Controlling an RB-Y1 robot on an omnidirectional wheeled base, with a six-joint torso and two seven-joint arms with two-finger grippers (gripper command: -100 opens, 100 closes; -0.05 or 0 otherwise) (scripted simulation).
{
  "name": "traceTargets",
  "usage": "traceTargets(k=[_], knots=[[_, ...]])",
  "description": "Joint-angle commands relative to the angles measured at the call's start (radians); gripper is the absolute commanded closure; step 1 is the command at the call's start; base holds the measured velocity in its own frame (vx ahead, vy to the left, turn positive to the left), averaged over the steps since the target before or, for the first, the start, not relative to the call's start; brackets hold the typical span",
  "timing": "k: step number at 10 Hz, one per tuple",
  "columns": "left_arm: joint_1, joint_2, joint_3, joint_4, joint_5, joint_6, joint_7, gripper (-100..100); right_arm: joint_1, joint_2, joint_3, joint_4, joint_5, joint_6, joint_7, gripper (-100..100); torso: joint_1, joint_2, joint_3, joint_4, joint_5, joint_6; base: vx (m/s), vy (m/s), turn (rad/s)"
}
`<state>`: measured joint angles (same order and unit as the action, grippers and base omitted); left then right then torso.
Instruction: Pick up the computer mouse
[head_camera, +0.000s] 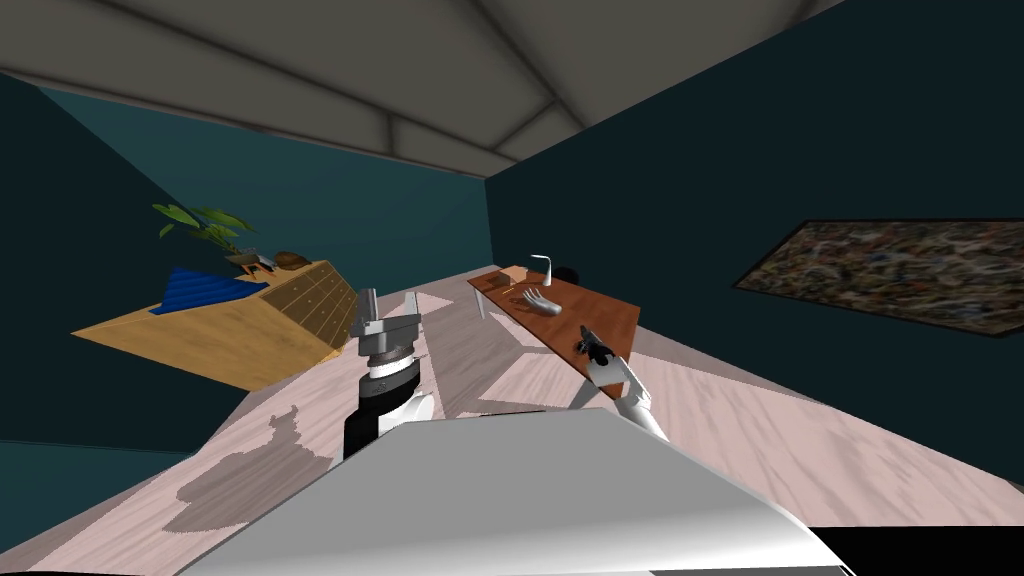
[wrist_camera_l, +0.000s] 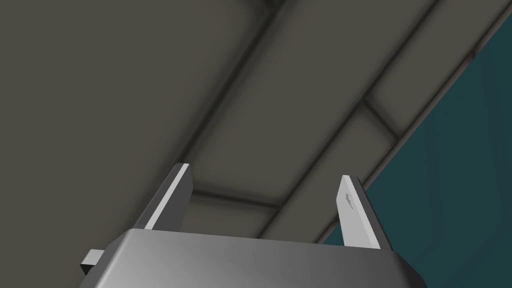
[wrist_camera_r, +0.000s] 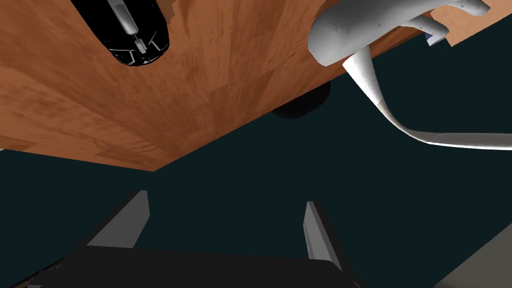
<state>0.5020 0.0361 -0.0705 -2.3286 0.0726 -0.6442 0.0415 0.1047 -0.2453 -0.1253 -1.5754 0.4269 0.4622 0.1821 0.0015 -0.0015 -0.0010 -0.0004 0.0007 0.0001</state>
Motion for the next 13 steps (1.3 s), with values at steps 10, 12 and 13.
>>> traceTargets(k=[10, 12, 13], knots=[[0.000, 0.000, 0.000, 0.000, 0.000, 0.000, 0.000, 0, -0.128, -0.018, -0.017, 0.197, 0.090, 0.257, 0.035, -100, -0.002, 0.001, 0.001, 0.000, 0.000, 0.000, 0.016, 0.012, 0.062], [0.000, 0.000, 0.000, 0.000, 0.000, 0.000, 0.000, 0, -0.147, -0.021, -0.019, 0.228, 0.101, 0.297, 0.039, -100, -0.002, 0.001, 0.000, 0.000, 0.000, 0.000, 0.015, -0.008, 0.096], [0.000, 0.000, 0.000, 0.000, 0.000, 0.000, 0.000, 0, -0.165, -0.024, -0.020, 0.259, 0.110, 0.333, 0.042, -100, -0.002, 0.001, 0.000, 0.000, 0.000, 0.001, 0.010, -0.011, 0.110]])
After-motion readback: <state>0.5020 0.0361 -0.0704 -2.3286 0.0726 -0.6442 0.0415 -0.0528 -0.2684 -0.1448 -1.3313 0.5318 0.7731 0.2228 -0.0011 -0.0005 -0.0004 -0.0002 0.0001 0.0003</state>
